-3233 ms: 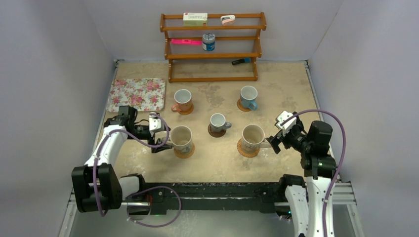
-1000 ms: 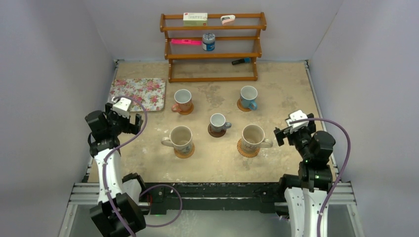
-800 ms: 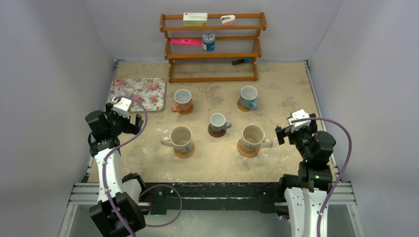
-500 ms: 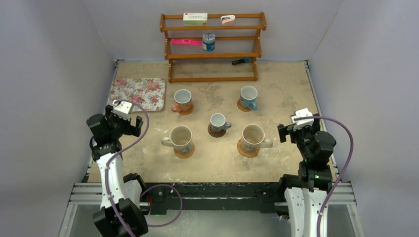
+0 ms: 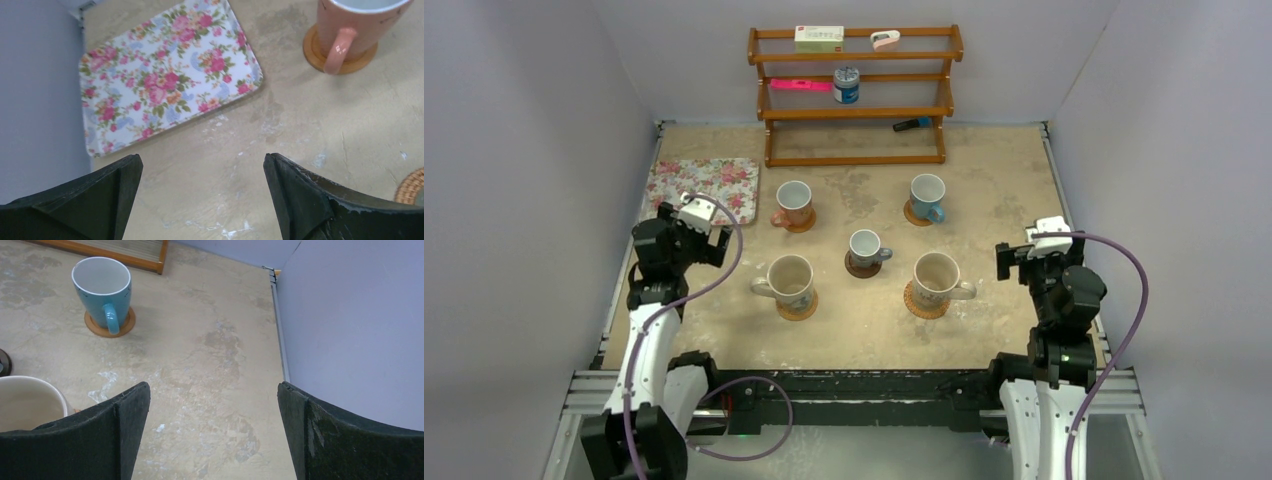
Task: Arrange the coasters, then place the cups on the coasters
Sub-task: Reset both arms
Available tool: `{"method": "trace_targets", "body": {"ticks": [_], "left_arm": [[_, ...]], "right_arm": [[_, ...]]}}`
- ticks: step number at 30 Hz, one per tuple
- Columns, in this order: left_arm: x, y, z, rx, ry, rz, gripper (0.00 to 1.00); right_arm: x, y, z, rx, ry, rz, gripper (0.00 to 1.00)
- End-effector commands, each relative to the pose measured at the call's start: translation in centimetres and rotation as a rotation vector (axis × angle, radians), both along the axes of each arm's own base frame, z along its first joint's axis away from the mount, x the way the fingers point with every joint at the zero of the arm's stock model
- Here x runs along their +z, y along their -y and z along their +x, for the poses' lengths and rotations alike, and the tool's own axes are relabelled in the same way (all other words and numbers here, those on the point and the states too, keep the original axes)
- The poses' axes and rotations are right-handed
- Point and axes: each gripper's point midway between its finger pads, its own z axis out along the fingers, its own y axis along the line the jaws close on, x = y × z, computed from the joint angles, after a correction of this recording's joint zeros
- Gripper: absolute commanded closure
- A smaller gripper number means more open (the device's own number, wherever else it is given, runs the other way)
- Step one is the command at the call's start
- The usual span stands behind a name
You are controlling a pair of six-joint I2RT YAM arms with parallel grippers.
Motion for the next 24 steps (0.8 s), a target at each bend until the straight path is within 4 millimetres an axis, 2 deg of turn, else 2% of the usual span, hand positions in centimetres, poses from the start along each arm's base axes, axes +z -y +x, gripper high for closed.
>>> {"method": "trace_targets", "body": {"ticks": [1, 6, 12, 15, 18, 24], "left_arm": [[6.1, -1.0, 0.2, 0.068, 0.233, 0.028, 0.00], [9.6, 0.3, -2.1, 0.025, 0.361, 0.033, 0.00], [11.4, -0.1, -4.4, 0.069, 0.417, 0.043, 0.00], [10.5, 0.2, -4.6, 0.059, 0.382, 0.027, 0.00], [10.8, 0.0, -4.6, 0.072, 0.396, 0.031, 0.00], [10.6, 0.0, -4.7, 0.074, 0.392, 0.031, 0.00]], "right_arm": [[0.9, 0.5, 0.2, -0.042, 0.044, 0.025, 0.01], [1.9, 0.9, 0.0, -0.074, 0.074, 0.045, 0.01], [3.2, 1.2, -0.5, -0.097, 0.101, 0.051, 0.01], [4.2, 1.1, -1.1, -0.097, 0.114, 0.048, 0.01], [5.0, 1.3, -1.4, -0.118, 0.135, 0.067, 0.01], [5.0, 1.3, -1.4, -0.118, 0.140, 0.073, 0.01]]}}
